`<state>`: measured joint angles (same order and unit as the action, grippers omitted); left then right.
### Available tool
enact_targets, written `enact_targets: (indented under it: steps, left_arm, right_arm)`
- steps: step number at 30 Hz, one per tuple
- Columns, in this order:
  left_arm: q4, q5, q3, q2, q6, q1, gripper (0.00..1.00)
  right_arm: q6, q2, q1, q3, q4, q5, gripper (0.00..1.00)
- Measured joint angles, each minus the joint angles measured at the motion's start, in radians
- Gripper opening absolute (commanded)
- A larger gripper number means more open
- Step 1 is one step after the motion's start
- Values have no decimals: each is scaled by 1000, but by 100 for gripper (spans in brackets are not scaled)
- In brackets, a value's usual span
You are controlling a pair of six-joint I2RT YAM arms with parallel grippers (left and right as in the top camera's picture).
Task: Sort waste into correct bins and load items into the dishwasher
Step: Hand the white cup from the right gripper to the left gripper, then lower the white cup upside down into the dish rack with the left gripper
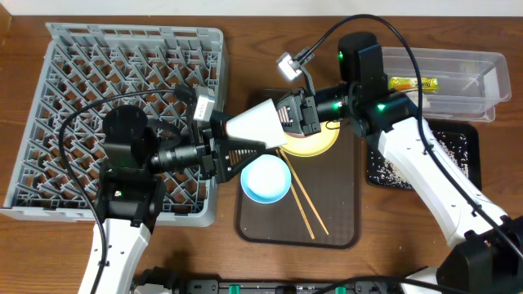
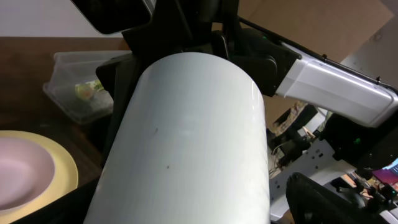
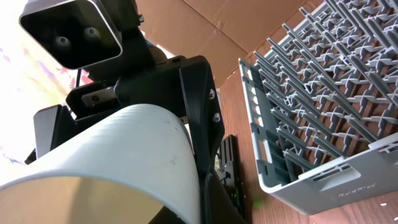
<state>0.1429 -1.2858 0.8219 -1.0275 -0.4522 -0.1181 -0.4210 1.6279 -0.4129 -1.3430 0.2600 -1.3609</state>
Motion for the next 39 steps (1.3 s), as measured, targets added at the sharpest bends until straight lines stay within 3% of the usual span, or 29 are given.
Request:
enact_targets:
  steps: [8,19,23,32,39]
  left_arm:
    - [2,6,0,0,-1,4,83]
    - [-1,21,0,0,-8,6,68]
    - [6,37,0,0,-8,4,67]
    - [8,100,0,0,3,-2,66]
    - [-143,143,2,4,69,16,66]
  right_arm:
    - [-1,0,-6,0,-3,11,1]
    - [-1,0,-7,0,-3,0,3]
    - [-8,0,-11,0,1,4,16]
    - [-19,1,-20,0,5,7,34]
    - [-18,2,40,0,24,21,45]
